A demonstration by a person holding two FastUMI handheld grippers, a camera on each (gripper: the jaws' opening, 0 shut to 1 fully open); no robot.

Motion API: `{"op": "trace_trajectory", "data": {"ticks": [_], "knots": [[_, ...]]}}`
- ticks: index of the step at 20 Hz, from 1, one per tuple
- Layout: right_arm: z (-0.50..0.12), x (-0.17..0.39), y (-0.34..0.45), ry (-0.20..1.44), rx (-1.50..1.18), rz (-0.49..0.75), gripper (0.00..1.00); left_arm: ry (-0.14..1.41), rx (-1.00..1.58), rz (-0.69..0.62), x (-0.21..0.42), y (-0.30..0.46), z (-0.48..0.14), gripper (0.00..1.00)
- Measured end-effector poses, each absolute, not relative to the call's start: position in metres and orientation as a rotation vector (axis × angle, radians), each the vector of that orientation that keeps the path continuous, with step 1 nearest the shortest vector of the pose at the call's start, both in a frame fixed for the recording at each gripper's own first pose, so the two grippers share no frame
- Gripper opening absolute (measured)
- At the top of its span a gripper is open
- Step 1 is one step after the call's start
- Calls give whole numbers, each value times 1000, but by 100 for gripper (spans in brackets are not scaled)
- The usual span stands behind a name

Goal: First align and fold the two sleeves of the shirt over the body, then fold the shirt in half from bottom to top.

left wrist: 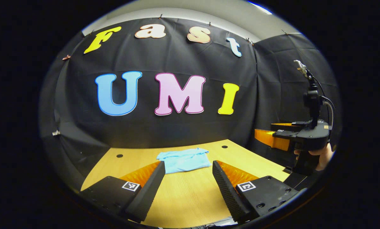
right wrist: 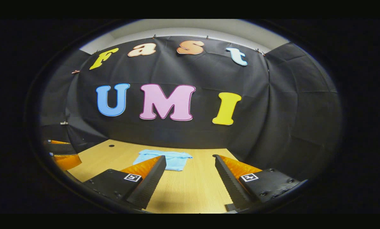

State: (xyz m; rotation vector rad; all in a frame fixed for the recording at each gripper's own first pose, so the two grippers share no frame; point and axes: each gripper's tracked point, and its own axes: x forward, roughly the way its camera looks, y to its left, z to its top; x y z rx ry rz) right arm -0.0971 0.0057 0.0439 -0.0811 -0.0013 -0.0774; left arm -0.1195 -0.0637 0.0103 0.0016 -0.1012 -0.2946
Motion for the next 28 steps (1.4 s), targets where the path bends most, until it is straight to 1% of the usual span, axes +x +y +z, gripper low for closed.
{"op": "trace_trajectory", "data": {"ticks": [2, 5, 8, 13, 19, 20, 23, 28], "knots": [[32, -133, 14, 20, -76, -66, 97, -89, -21, -279, -153, -55, -2, 96], [14, -174, 23, 46, -38, -76, 97, -88, -46, -257, -185, -42, -14, 96], [4, -188, 39, 82, -3, -51, 97, -89, -63, -233, -200, -37, -23, 97], [13, -194, 32, 62, -6, -69, 97, -119, -48, -214, -196, -42, -10, 97], [24, -176, 33, 16, -21, -55, 97, -146, -36, -211, -194, -38, 2, 97], [29, -173, 35, -3, -17, -49, 94, -146, -33, -209, -194, -35, 3, 97], [35, -170, 40, -29, -17, -44, 97, -143, -28, -192, -193, -26, 2, 97], [34, -175, 50, -38, -17, -28, 97, -147, -6, -173, -192, -14, 3, 97]]}}
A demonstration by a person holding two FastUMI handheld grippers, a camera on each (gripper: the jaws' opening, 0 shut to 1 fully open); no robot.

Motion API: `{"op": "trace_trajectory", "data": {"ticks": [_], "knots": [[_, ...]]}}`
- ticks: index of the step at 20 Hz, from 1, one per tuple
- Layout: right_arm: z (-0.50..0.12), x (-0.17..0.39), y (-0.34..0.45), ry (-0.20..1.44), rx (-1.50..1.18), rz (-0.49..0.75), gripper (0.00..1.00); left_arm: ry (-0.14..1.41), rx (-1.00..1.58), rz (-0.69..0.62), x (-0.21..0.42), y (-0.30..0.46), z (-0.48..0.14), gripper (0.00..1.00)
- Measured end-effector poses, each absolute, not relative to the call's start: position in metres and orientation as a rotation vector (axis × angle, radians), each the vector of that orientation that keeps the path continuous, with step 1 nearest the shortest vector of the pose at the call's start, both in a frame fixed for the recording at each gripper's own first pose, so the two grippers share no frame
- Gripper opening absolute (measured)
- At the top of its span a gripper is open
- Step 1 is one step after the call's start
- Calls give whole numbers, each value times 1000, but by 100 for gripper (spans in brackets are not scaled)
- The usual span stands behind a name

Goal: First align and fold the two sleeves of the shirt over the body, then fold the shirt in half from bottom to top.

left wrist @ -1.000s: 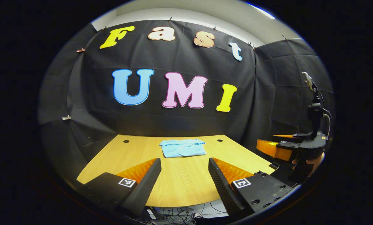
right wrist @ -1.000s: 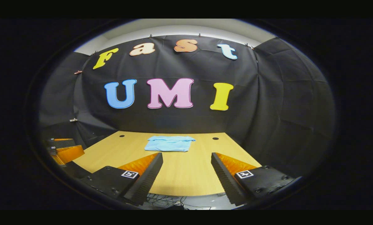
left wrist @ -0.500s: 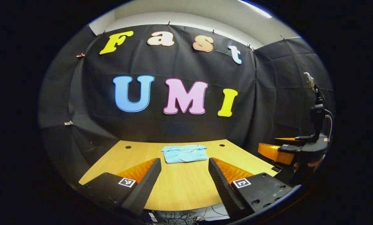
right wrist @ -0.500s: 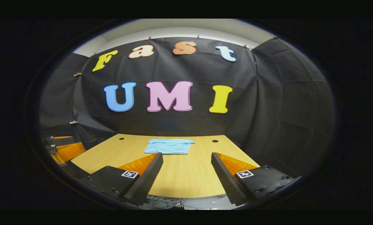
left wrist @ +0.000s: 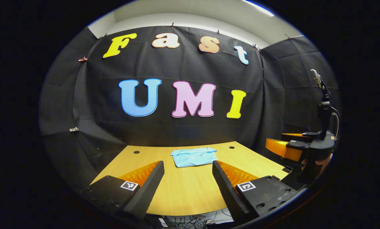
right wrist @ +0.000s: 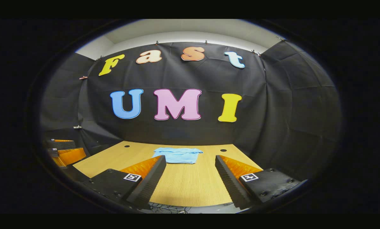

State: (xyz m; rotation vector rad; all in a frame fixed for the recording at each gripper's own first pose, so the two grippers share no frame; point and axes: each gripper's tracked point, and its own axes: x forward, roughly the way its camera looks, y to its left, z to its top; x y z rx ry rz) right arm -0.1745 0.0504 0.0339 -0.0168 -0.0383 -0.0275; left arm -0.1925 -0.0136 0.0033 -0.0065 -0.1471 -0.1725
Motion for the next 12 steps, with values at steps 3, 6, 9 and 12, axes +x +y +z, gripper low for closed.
{"op": "trace_trajectory", "data": {"ticks": [3, 6, 9, 12], "knots": [[37, -182, 51, -61, -14, -23, 97, -192, -45, -107, -197, 1, 15, 97], [34, -185, 47, -54, -21, -42, 97, -185, -36, -110, -198, 4, 9, 97], [38, -187, 41, -61, -30, -60, 97, -168, -26, -115, -198, 4, 0, 97], [36, -186, 40, -56, -34, -69, 97, -153, -33, -133, -195, 3, -4, 97]]}}
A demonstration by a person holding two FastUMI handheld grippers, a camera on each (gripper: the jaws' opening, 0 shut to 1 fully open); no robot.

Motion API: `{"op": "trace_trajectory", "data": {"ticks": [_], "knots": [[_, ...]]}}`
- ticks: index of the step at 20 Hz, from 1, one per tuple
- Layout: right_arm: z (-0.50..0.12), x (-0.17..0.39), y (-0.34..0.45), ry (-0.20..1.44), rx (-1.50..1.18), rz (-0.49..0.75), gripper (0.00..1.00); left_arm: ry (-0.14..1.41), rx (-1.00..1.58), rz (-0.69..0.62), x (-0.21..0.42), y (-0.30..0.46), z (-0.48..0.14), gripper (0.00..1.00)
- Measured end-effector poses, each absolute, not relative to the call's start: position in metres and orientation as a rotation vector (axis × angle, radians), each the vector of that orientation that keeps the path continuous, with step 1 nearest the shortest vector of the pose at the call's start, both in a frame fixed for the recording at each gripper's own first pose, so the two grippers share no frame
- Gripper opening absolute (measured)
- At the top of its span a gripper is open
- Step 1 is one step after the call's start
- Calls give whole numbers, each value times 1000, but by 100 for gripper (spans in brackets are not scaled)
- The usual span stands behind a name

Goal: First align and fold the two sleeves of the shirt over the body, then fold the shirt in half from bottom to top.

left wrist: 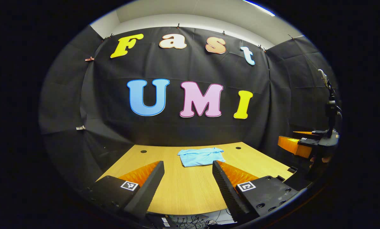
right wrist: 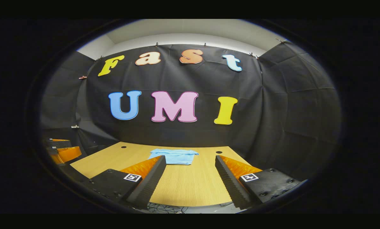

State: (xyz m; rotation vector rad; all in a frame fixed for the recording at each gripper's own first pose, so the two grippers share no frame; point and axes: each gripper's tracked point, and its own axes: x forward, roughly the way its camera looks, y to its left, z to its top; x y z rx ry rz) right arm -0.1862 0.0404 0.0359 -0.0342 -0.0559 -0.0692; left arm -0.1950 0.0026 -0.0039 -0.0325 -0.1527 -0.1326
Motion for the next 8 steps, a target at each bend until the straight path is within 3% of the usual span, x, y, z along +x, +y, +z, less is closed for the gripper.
{"op": "trace_trajectory", "data": {"ticks": [8], "knots": [[46, -177, 51, -70, -34, -59, 97, -189, -47, -178, -188, 5, 9, 97]]}}
